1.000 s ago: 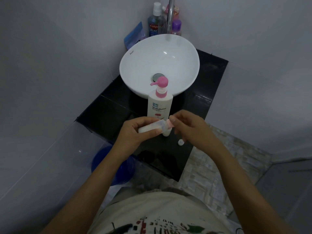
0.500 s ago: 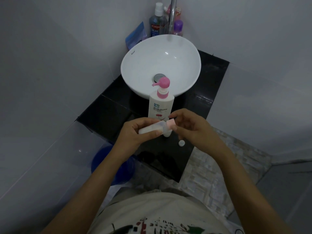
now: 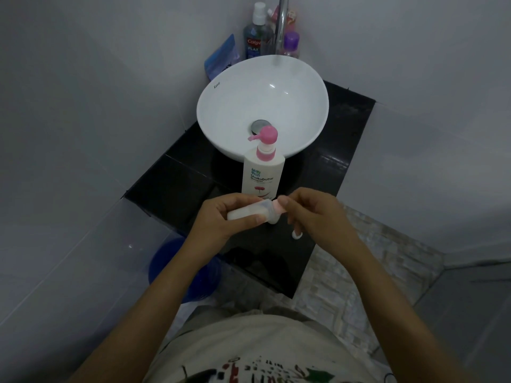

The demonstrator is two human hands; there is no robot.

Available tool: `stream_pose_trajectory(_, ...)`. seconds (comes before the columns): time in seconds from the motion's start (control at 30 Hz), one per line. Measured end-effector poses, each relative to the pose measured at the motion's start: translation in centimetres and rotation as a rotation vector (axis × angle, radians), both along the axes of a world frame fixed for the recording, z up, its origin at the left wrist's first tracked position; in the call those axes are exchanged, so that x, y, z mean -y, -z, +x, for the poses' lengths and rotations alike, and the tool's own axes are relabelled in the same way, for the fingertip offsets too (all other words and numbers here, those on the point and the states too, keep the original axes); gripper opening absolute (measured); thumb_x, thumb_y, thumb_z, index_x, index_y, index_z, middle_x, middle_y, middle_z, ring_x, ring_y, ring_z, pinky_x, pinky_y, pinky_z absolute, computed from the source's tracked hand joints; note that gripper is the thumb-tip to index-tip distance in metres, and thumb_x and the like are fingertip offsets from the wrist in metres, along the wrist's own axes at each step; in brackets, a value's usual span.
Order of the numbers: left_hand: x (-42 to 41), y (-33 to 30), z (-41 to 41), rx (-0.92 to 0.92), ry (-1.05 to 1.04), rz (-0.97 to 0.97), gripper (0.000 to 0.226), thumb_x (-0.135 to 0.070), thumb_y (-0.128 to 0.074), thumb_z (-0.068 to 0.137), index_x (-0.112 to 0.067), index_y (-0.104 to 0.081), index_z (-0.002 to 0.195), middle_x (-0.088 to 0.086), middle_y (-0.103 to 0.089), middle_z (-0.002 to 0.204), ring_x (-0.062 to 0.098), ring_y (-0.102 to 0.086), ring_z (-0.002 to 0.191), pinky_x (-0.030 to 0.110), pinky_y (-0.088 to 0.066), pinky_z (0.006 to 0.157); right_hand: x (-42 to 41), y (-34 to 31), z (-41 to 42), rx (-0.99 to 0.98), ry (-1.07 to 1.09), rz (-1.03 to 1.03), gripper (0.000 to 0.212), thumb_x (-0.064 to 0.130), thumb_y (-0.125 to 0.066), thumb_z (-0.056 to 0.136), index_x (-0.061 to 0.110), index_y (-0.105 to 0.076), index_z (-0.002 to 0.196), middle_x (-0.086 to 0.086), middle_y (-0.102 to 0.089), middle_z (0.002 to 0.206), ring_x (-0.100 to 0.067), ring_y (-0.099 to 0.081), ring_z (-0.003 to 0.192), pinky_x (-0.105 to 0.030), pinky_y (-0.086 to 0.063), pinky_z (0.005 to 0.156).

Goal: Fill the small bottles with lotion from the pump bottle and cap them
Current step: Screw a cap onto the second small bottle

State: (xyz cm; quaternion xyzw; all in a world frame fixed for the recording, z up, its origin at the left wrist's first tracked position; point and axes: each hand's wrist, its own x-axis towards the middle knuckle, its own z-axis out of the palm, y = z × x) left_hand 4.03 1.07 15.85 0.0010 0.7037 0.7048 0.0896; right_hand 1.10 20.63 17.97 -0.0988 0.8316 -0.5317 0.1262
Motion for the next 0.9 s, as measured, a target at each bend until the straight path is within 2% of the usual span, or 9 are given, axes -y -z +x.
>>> stream_pose_trajectory(0.07, -0.1, -0.1, 0.0, 0.002, 0.006, 0.006, 0.034, -0.030, -0.072, 0.067, -0.023, -0.071, 0.100, -0.012, -0.072, 0.099, 0.004, -0.065, 0.096, 0.012, -0.051, 0.074, 0.3, 0.2, 0.1, 0.020, 0.066, -0.005, 0.031, 0.047, -0.050, 0.087, 0.022, -0.062, 0.072, 0.007, -0.062, 0.057, -0.008, -0.054, 0.044, -0.012, -0.043, 0.046)
stream_pose_trajectory(0.13, -0.1, -0.2, 0.0, 0.006, 0.002, 0.015, 0.033, -0.031, -0.071, 0.066, -0.025, -0.070, 0.099, -0.018, -0.072, 0.096, 0.000, -0.065, 0.095, 0.010, -0.050, 0.073, 0.2, 0.1, 0.1, 0.027, 0.059, -0.085, 0.029, 0.047, -0.049, 0.087, 0.022, -0.064, 0.083, 0.004, -0.064, 0.064, -0.011, -0.056, 0.048, -0.014, -0.045, 0.048)
stream_pose_trajectory(0.2, 0.0, -0.1, -0.1, 0.008, -0.003, 0.019, 0.033, -0.029, -0.071, 0.066, -0.023, -0.070, 0.099, -0.020, -0.072, 0.095, -0.001, -0.064, 0.095, 0.009, -0.050, 0.072, -0.3, 0.0, 0.0, 0.013, -0.012, -0.143, 0.017, 0.031, -0.056, 0.090, 0.020, -0.064, 0.100, -0.002, -0.067, 0.078, -0.011, -0.060, 0.056, -0.014, -0.046, 0.054)
stream_pose_trajectory(0.27, 0.2, -0.1, -0.1, 0.006, -0.003, 0.017, 0.035, -0.028, -0.072, 0.067, -0.020, -0.070, 0.101, -0.017, -0.072, 0.096, 0.000, -0.065, 0.095, 0.010, -0.050, 0.072, -0.6, 0.1, -0.1, 0.008, -0.060, -0.120, 0.015, 0.019, -0.060, 0.089, 0.018, -0.065, 0.103, -0.005, -0.068, 0.083, -0.010, -0.062, 0.060, -0.013, -0.047, 0.056)
stream_pose_trajectory(0.33, 0.2, 0.0, -0.2, 0.004, 0.004, 0.017, 0.034, -0.028, -0.072, 0.068, -0.021, -0.071, 0.101, -0.015, -0.073, 0.096, 0.002, -0.065, 0.096, 0.011, -0.051, 0.073, -0.3, 0.2, -0.1, 0.033, -0.018, -0.090, 0.007, 0.024, -0.062, 0.087, 0.020, -0.066, 0.091, 0.003, -0.068, 0.071, -0.007, -0.058, 0.052, -0.010, -0.043, 0.049)
stream_pose_trajectory(0.4, 0.1, 0.1, -0.2, 0.016, -0.001, 0.032, 0.033, -0.027, -0.072, 0.068, -0.020, -0.071, 0.100, -0.014, -0.073, 0.096, 0.002, -0.066, 0.095, 0.012, -0.051, 0.073, 0.1, 0.3, 0.0, 0.034, 0.040, -0.070, 0.010, 0.033, -0.060, 0.086, 0.025, -0.065, 0.082, 0.009, -0.065, 0.062, -0.006, -0.055, 0.046, -0.011, -0.042, 0.044)
stream_pose_trajectory(0.57, 0.2, 0.2, -0.3, 0.017, -0.001, 0.031, 0.033, -0.027, -0.073, 0.068, -0.022, -0.072, 0.100, -0.012, -0.073, 0.099, 0.003, -0.065, 0.097, 0.011, -0.051, 0.073, -0.1, 0.1, 0.2, 0.032, -0.019, -0.110, 0.015, 0.026, -0.062, 0.087, 0.017, -0.066, 0.100, 0.007, -0.067, 0.067, -0.003, -0.058, 0.052, -0.011, -0.043, 0.047)
stream_pose_trajectory(0.7, 0.2, 0.4, -0.4, 0.010, 0.004, -0.001, 0.033, -0.028, -0.074, 0.067, -0.024, -0.071, 0.100, -0.009, -0.072, 0.100, 0.005, -0.065, 0.098, 0.014, -0.052, 0.074, 0.2, 0.3, 0.4, 0.064, 0.028, -0.133, 0.012, 0.021, -0.060, 0.089, 0.012, -0.066, 0.095, 0.012, -0.062, 0.053, -0.001, -0.053, 0.043, -0.009, -0.038, 0.043)
stream_pose_trajectory(0.9, -0.3, 1.2, -0.2, -0.002, 0.005, -0.048, 0.034, -0.019, -0.075, 0.071, -0.013, -0.070, 0.104, 0.001, -0.071, 0.102, 0.010, -0.066, 0.095, 0.018, -0.054, 0.075, 0.5, 1.1, 0.7, 0.104, 0.108, -0.078, 0.012, 0.024, -0.059, 0.089, 0.014, -0.066, 0.093, 0.007, -0.059, 0.053, 0.001, -0.050, 0.039, -0.008, -0.036, 0.040)
